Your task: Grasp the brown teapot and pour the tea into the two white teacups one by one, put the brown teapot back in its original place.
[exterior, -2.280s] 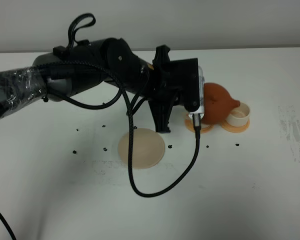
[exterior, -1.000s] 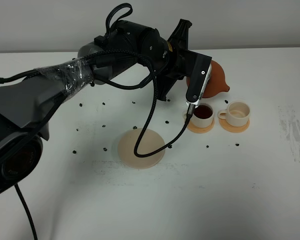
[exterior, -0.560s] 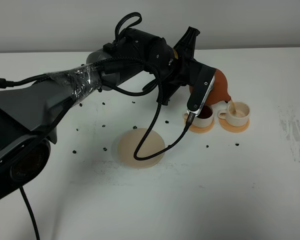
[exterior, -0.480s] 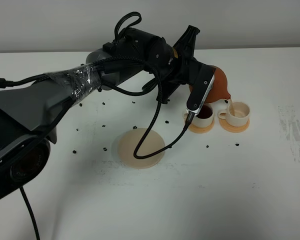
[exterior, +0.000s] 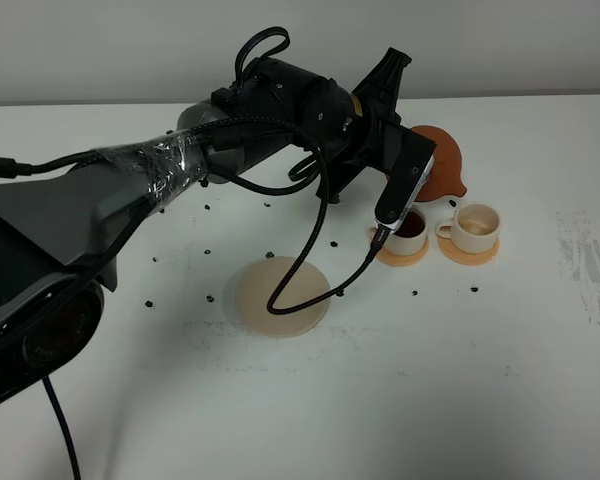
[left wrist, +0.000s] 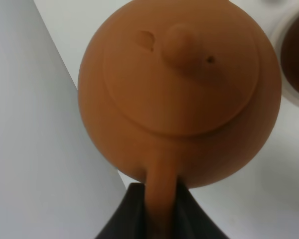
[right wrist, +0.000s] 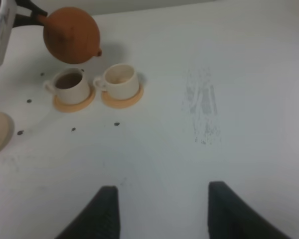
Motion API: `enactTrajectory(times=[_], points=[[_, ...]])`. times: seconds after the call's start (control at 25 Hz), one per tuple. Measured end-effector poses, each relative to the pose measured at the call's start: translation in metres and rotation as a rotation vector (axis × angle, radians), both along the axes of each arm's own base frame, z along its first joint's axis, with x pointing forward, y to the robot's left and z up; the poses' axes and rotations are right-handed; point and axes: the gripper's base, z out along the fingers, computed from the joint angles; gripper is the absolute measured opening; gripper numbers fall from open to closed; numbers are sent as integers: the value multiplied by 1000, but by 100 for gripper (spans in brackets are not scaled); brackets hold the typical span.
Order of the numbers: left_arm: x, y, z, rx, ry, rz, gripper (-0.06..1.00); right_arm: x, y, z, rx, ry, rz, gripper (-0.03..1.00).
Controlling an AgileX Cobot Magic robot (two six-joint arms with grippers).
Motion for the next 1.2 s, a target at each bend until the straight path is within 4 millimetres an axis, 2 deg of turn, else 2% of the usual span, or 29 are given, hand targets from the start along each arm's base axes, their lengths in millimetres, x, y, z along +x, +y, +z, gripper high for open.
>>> enactTrajectory(times=[1.2], points=[[-4,-9,3,90,-126,-79,8,0,0,0,0,0,0,39]])
